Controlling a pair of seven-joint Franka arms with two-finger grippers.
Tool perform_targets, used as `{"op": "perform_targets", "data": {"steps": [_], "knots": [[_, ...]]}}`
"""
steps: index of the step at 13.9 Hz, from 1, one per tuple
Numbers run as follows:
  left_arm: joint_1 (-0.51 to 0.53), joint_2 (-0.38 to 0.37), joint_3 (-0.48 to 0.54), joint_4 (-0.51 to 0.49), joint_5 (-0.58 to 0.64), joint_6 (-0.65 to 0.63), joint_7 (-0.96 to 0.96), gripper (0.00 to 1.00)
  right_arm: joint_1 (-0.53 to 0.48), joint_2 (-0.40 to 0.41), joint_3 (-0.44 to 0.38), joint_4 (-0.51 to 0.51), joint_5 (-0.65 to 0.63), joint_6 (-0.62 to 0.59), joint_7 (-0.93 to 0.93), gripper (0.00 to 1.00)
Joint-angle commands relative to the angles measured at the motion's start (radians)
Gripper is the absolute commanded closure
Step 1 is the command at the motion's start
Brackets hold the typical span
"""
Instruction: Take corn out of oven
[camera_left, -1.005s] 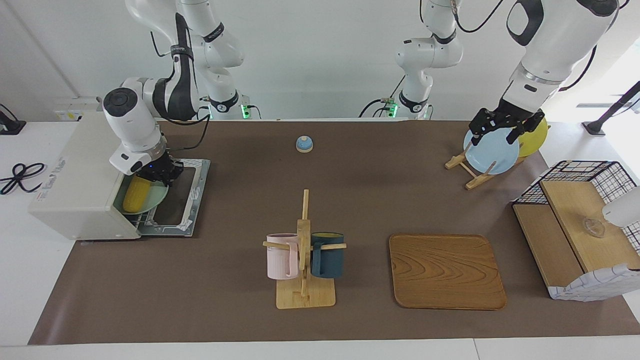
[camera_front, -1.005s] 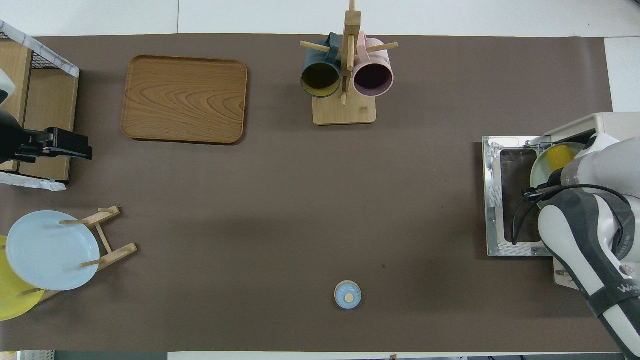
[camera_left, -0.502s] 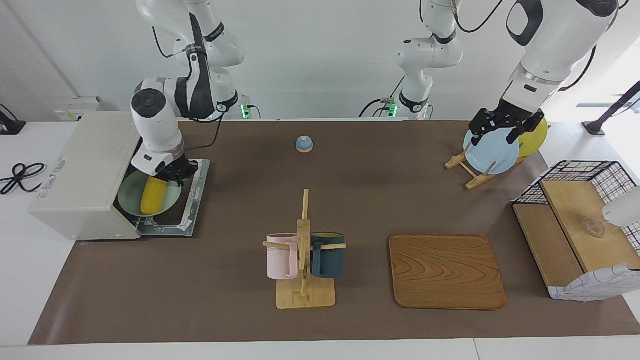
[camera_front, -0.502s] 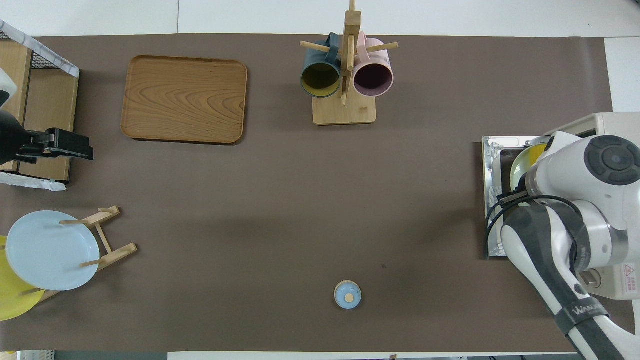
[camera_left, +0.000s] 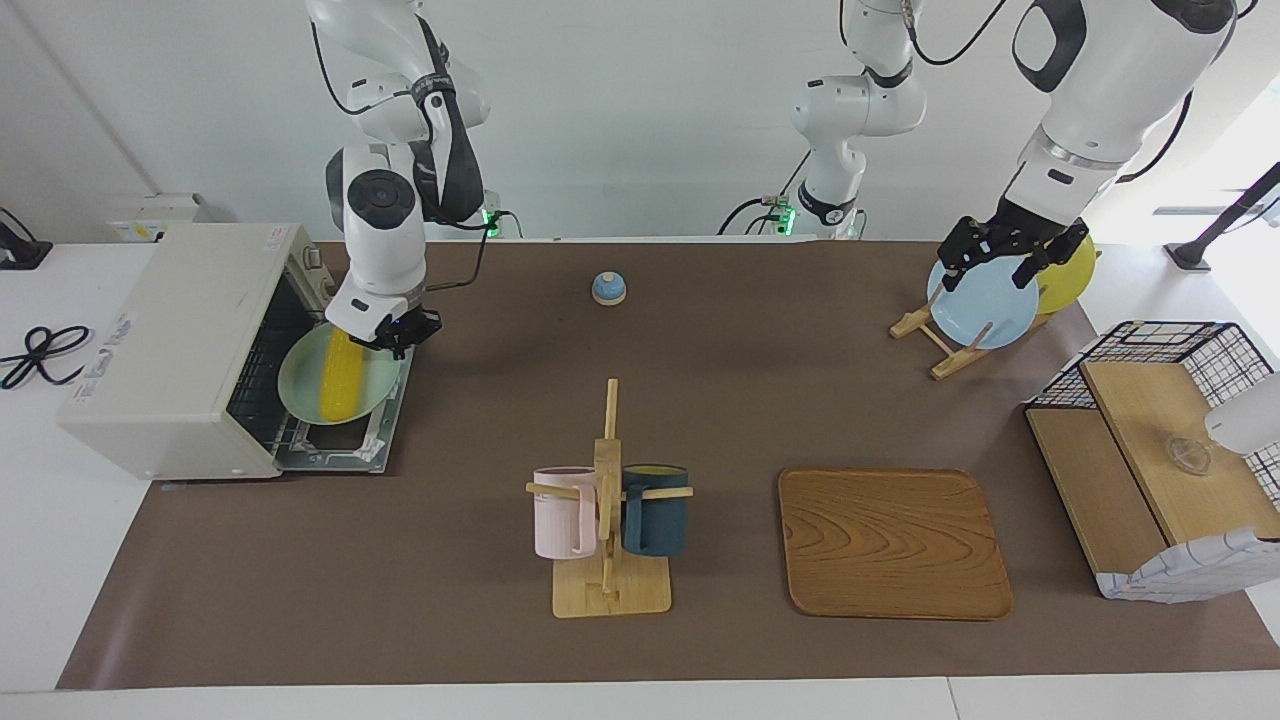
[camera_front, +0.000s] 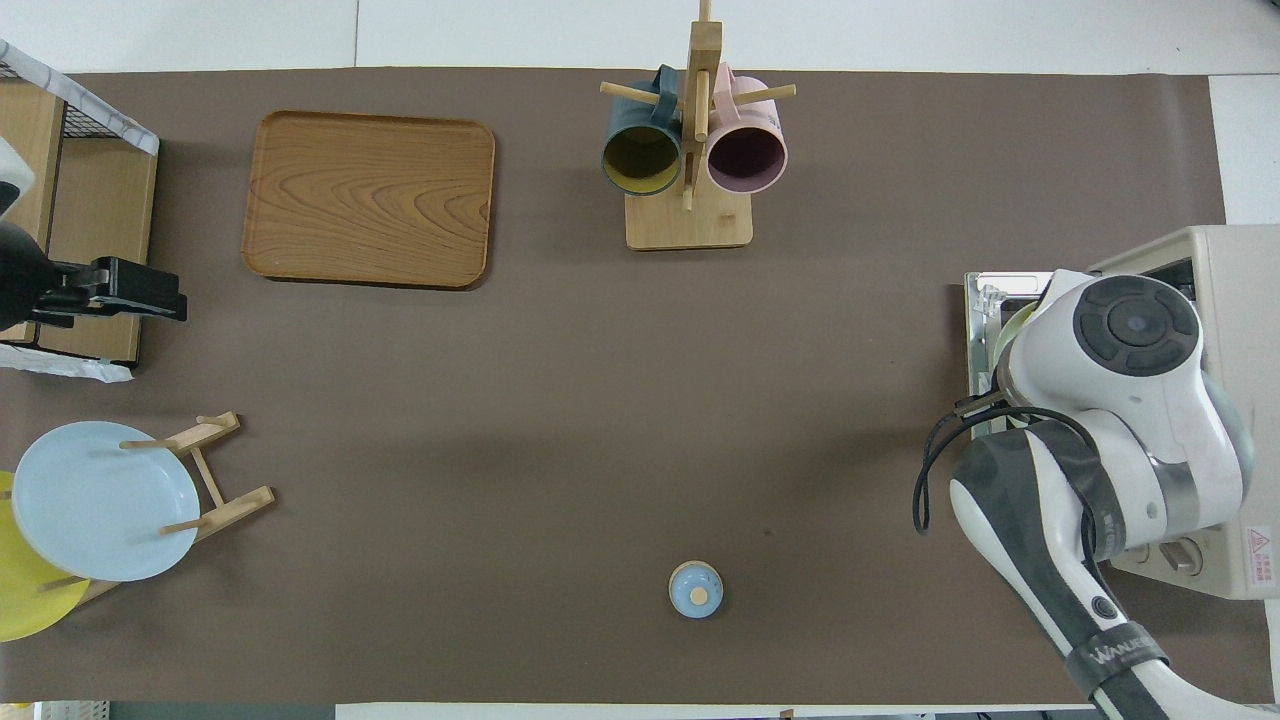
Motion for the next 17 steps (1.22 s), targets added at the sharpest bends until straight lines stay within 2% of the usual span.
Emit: {"op": "perform_targets", "data": {"steps": [1,5,8,17], "knots": [[0.001,-0.044,-0.001,-0.066,0.017,0.050,-0.006,0.00,0.055,-0.002,0.000,0.020,-0.022,-0.037,0.075,1.00],[0.004,-0.044,-0.001,-0.066,0.017,0.053,-0.003,0.00,0.168,-0.007,0.000,0.023,-0.058,-0.061,0.218,1.00],[0.004,-0.044,-0.001,-0.066,0.017,0.053,-0.003,0.00,0.218,-0.004,0.003,0.060,-0.056,-0.104,0.281,1.00],[0.007,-0.044,0.000,-0.067,0.017,0.067,0.000,0.00,0.394,0.004,0.025,0.105,0.051,-0.111,0.499,1.00]]}}
